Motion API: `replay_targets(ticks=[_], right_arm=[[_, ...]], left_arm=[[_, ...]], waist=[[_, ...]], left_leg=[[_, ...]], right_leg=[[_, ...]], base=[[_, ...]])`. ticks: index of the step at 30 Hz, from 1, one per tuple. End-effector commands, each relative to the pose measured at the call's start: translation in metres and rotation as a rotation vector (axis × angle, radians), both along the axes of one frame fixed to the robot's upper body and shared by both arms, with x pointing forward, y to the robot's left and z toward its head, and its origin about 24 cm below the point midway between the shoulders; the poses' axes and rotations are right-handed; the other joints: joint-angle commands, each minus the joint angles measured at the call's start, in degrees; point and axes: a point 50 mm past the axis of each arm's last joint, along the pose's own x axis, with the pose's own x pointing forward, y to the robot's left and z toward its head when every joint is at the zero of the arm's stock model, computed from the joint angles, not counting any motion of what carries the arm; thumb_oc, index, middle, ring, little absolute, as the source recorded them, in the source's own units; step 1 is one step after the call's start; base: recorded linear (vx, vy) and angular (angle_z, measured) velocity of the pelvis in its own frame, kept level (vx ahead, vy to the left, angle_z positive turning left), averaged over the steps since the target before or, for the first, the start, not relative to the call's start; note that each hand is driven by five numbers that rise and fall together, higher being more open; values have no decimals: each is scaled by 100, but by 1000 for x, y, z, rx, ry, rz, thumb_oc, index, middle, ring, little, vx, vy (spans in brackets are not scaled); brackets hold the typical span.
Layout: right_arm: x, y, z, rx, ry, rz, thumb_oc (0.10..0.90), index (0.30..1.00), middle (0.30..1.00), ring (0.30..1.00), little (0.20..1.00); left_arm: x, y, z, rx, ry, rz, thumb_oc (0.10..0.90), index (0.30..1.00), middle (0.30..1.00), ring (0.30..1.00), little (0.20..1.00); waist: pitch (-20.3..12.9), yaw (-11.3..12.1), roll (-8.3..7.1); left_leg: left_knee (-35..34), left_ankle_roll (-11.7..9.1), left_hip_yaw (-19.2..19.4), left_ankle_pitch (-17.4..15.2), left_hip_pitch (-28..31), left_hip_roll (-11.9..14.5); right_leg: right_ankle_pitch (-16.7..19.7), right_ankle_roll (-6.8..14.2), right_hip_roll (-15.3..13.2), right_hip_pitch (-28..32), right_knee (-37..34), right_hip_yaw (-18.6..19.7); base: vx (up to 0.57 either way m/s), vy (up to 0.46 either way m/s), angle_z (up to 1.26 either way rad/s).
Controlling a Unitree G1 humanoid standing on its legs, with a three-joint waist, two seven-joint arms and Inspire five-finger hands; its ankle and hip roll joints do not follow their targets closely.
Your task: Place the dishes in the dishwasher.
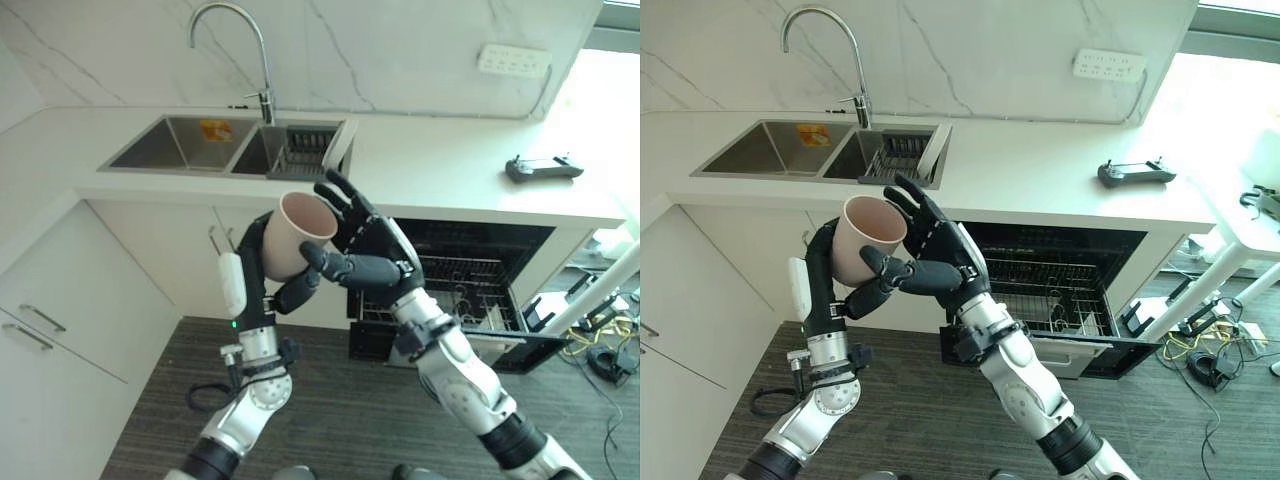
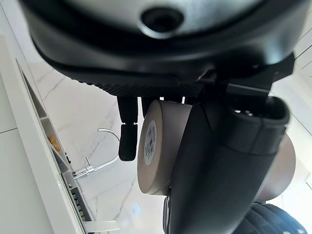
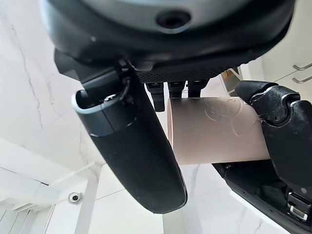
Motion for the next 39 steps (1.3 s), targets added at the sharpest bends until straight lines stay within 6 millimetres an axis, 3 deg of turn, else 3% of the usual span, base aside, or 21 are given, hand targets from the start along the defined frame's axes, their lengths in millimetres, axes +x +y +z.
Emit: replay_targets(ticks=[1,19,37,38,39], right_arm=[[11,16,53,142,-181,38,800,900,900,900,900],[23,27,40,114,-66,60,800,900,900,900,900],[22,44,49,-83,-198,130,800,900,900,900,900],[22,44,51,-94,-215,126,551,526,526,526,526],[22,44,53,-100,-234,119,436,354,354,354,354]], left_arm=[[12,-32,51,26,-291,-197,400,300,300,300,300],[10,-42,53,30,-302,-258,400,300,300,300,300],[10,-47,50,53,-266,-316,400,300,300,300,300],[11,-47,50,58,-262,-319,400,300,300,300,300],[11,-48,49,62,-259,-321,400,300,300,300,300]], waist=[[-236,4,-151],[-128,110,-185],[-60,207,-234],[-59,214,-239],[-55,220,-245]], left_leg=[[188,71,-551,-929,-142,19],[188,116,-675,-920,-89,-54],[188,151,-794,-923,-79,-119],[188,155,-808,-922,-83,-127],[188,155,-815,-921,-84,-128]], right_leg=[[-966,367,-126,688,-142,-139],[-937,360,-135,749,-142,-179],[-921,362,-134,808,-142,-242],[-917,366,-134,808,-142,-244],[-912,370,-133,807,-142,-244]], base=[[6,8,7],[17,-1,3],[3,3,2],[12,-9,11],[12,-21,8]])
